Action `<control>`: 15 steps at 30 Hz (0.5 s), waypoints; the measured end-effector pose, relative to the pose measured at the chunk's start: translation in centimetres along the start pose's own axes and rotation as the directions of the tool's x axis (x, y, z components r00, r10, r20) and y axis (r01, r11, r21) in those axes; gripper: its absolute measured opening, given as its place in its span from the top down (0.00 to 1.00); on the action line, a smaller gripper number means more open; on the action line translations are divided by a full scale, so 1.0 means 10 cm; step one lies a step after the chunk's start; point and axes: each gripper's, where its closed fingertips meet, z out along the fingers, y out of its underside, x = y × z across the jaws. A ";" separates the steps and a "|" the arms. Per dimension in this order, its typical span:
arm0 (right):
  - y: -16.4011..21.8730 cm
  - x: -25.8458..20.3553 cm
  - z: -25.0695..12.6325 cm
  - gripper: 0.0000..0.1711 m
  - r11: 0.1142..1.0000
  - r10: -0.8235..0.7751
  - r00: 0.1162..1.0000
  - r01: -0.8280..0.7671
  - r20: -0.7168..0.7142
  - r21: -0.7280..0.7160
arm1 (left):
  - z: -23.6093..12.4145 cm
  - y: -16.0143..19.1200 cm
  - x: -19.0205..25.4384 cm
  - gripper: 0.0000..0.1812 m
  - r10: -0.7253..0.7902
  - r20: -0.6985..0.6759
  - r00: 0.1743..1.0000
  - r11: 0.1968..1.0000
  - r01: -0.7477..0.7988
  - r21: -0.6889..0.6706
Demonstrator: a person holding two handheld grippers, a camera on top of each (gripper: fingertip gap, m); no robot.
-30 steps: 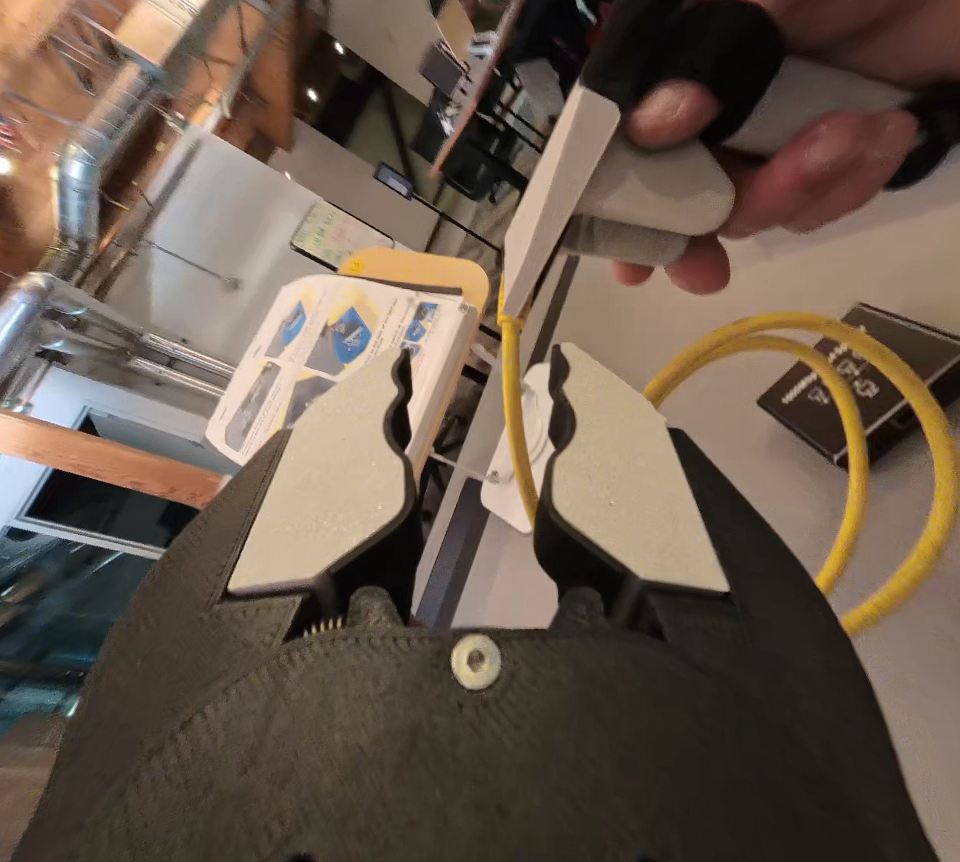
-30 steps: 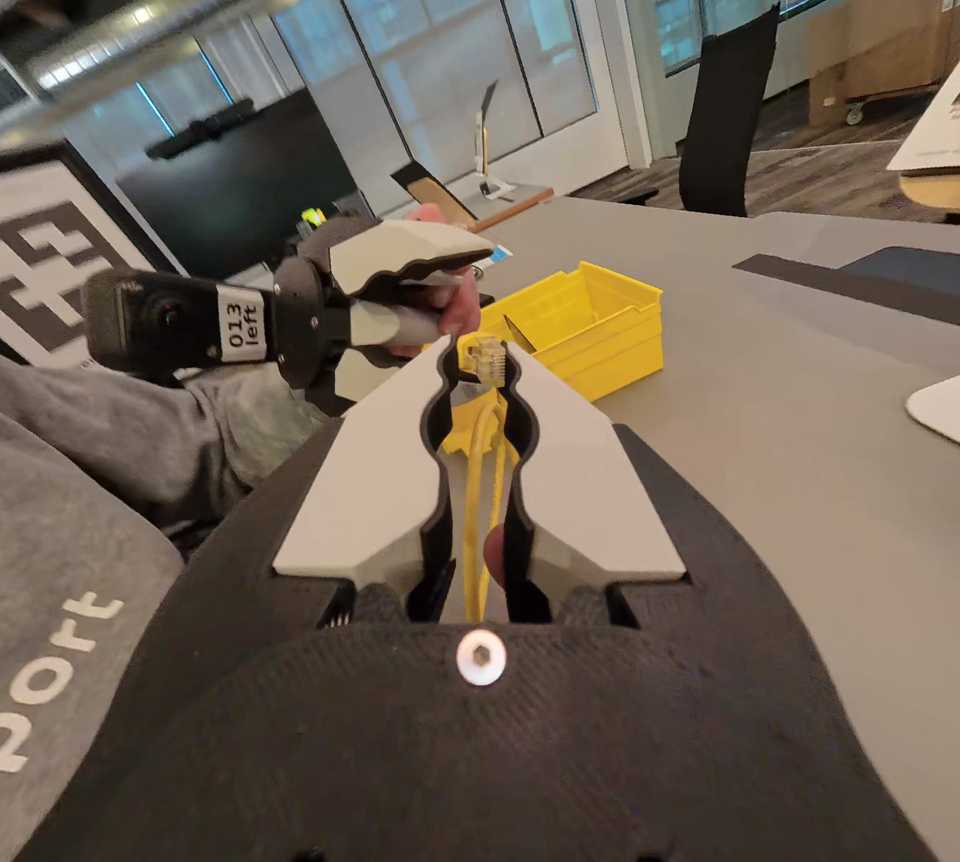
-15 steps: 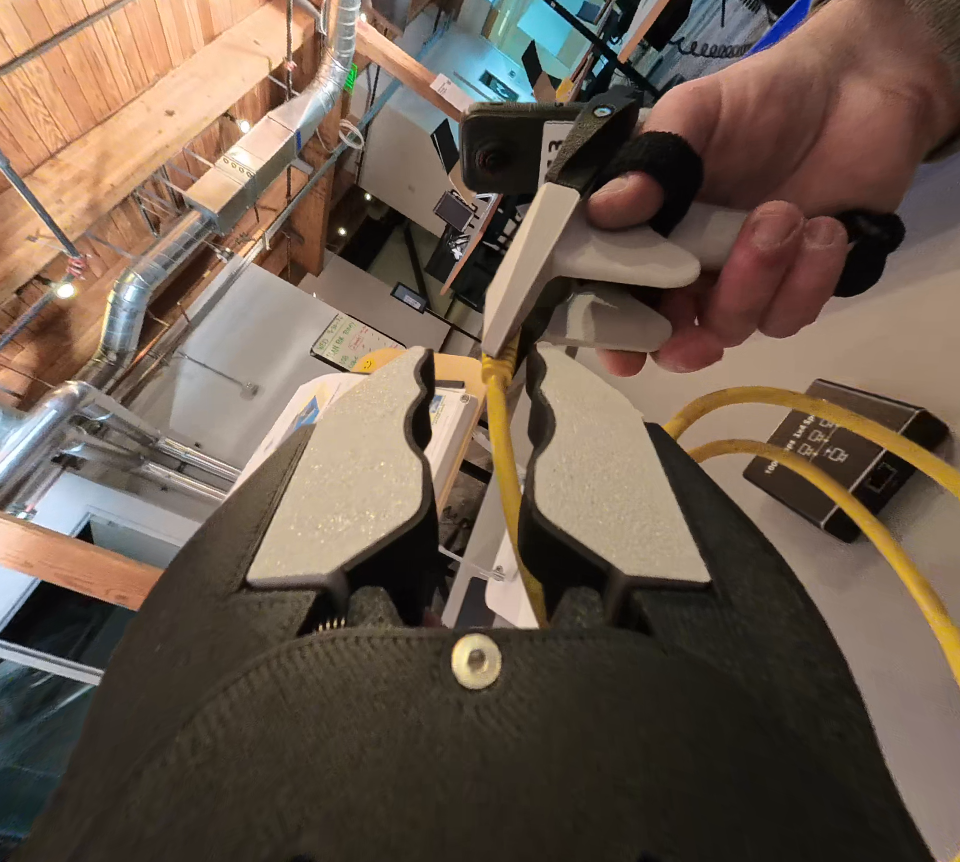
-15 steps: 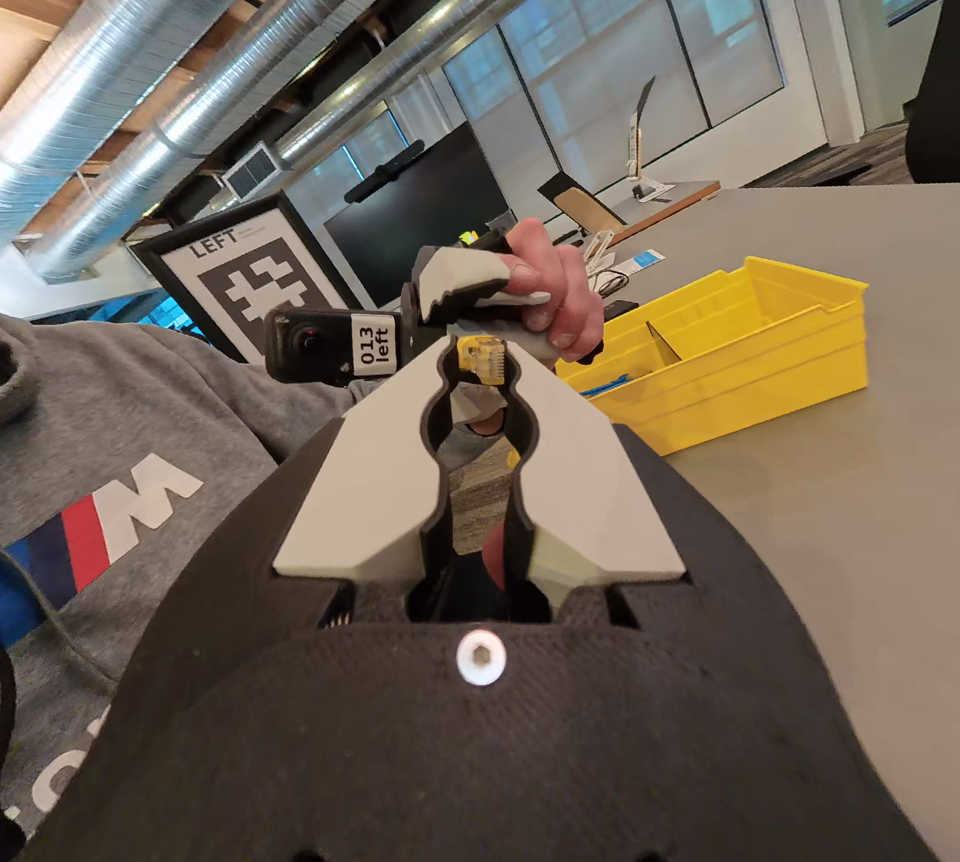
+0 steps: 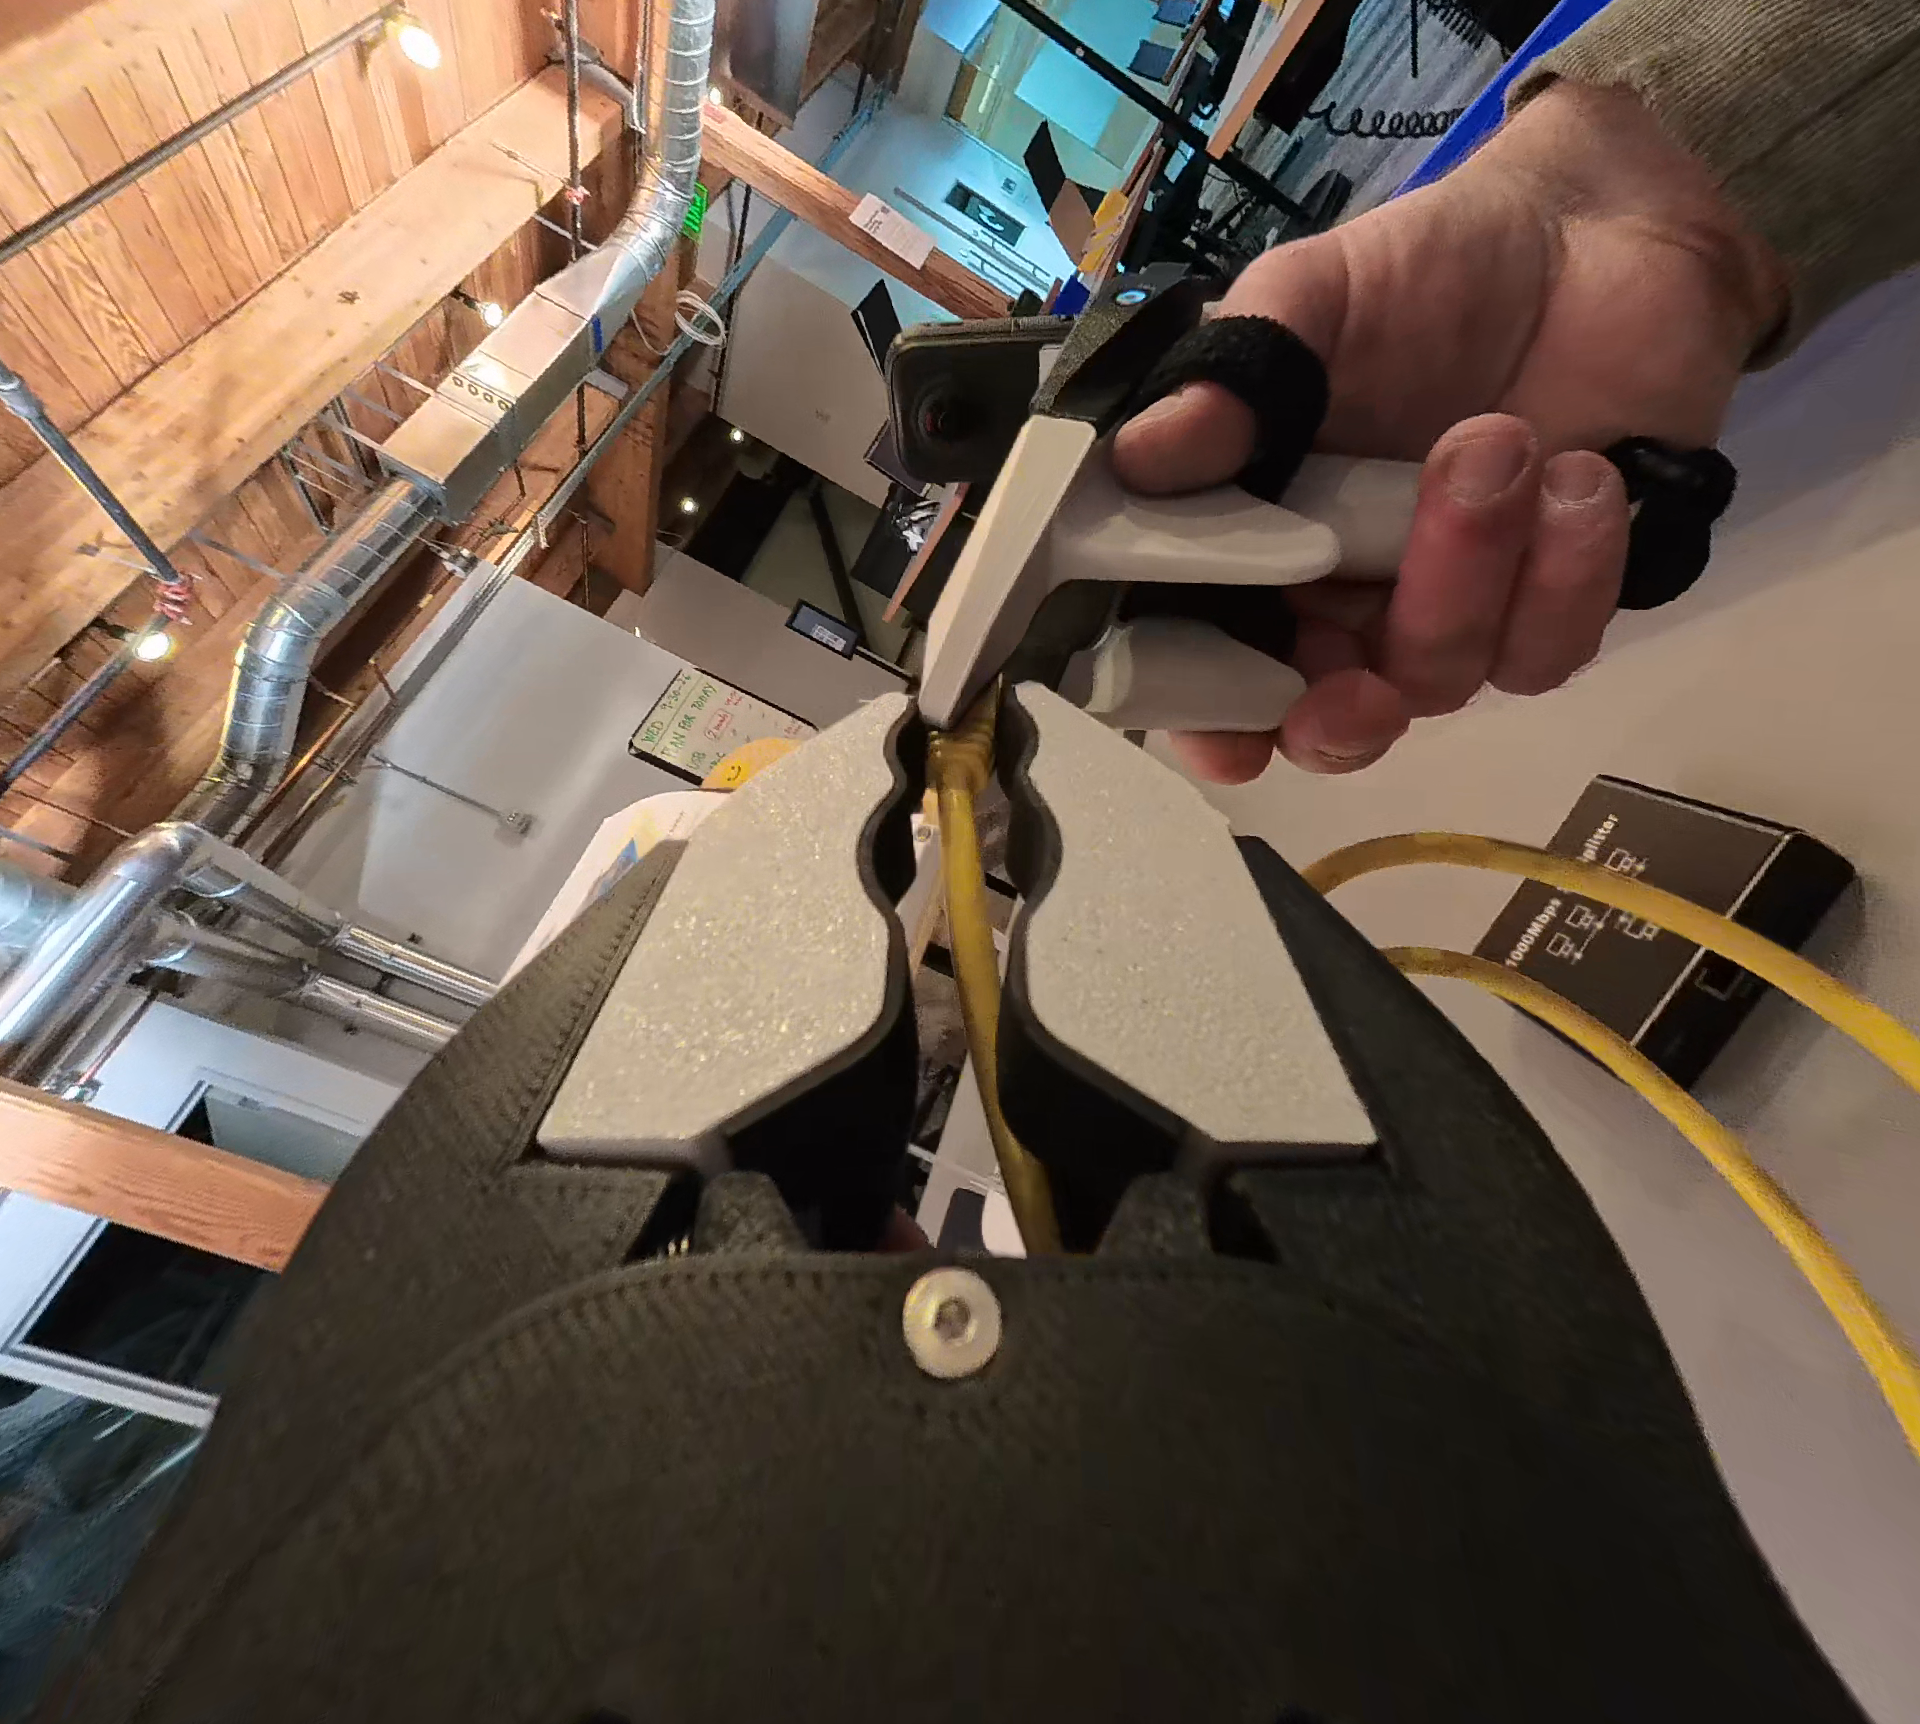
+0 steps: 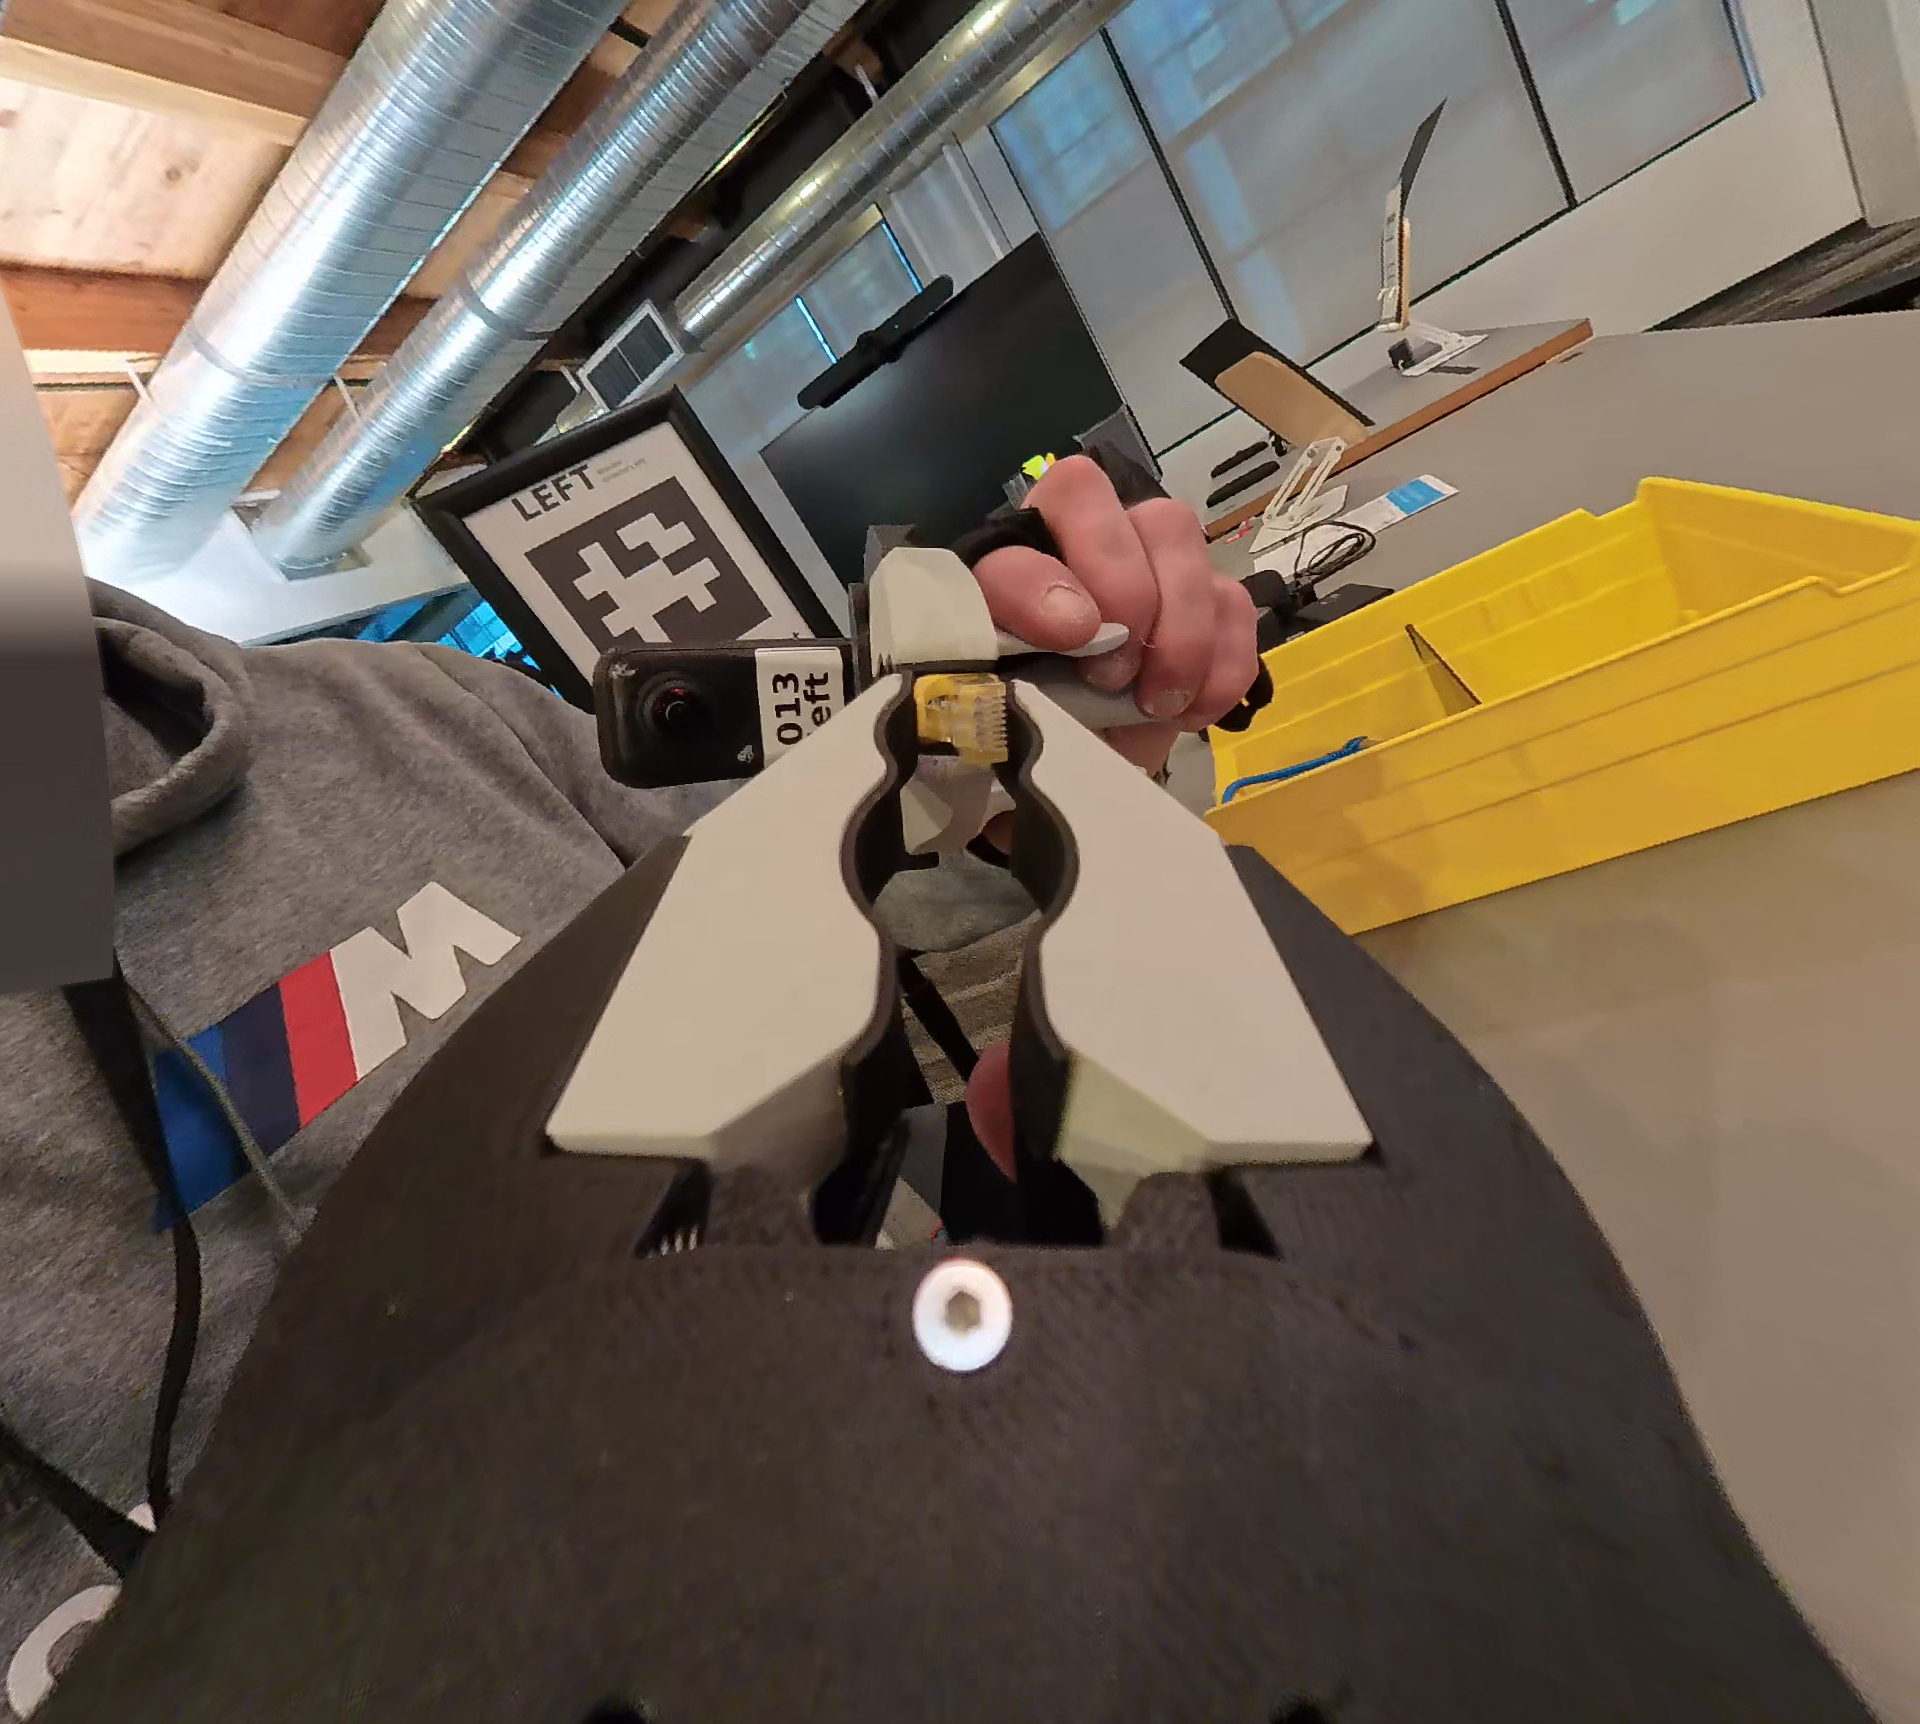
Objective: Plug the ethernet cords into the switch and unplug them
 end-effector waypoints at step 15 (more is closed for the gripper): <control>-0.17 0.24 -0.36 0.87 0.723 -0.690 0.627 0.579 -0.360 -0.377 | 0.00 0.18 -0.13 0.93 -0.626 -0.162 0.763 0.779 0.623 -0.072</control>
